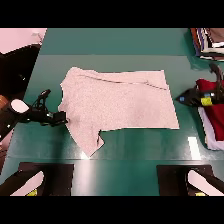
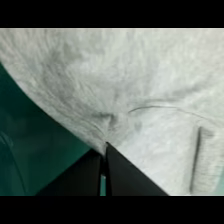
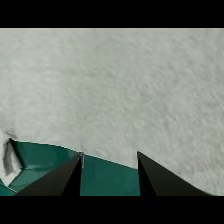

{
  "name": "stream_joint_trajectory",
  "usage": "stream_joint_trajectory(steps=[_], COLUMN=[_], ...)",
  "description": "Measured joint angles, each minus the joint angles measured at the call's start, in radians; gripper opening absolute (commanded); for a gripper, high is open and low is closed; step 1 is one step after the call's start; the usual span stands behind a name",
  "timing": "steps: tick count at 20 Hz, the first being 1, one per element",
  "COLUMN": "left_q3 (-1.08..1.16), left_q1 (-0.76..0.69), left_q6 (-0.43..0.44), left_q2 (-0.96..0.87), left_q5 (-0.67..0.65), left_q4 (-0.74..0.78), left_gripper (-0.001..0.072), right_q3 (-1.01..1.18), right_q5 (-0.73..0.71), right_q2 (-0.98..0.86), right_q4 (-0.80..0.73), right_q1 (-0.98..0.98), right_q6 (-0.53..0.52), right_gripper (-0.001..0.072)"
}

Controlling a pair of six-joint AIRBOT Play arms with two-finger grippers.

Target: Fold the shirts.

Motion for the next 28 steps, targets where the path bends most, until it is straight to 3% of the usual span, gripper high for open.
stream_joint_trajectory(steps=[6, 13, 14, 18, 23, 28], left_q3=[0.117, 0.139, 0.140, 0.141, 0.204, 0.531], left_q1=[-0.003, -0.003, -0.003, -0.003, -0.004, -0.004], left_q6=[-0.002, -0.002, -0.003, -0.002, -0.004, -0.007], left_q2=[0.000, 0.000, 0.000, 0.001, 0.083, 0.224], left_q5=[-0.019, -0.002, 0.000, -0.003, -0.031, -0.105], left_q4=[0.013, 0.008, 0.008, 0.006, 0.028, 0.056], left_gripper=[0.0022, 0.0023, 0.0022, 0.0021, 0.0021, 0.0021], right_q3=[-0.303, -0.443, -0.436, -0.368, -0.218, 0.088], right_q5=[-0.034, -0.188, -0.209, -0.301, -0.323, -0.260], right_q2=[0.059, 0.009, -0.015, -0.095, -0.069, 0.113], right_q4=[-0.149, -0.010, 0.006, 0.024, 0.026, 0.004], right_q1=[-0.261, -0.234, -0.204, -0.084, 0.005, 0.022], right_q6=[0.049, 0.038, 0.037, 0.031, 0.030, 0.023], right_gripper=[0.0389, 0.0385, 0.0366, 0.0012, 0.0010, 0.0010])
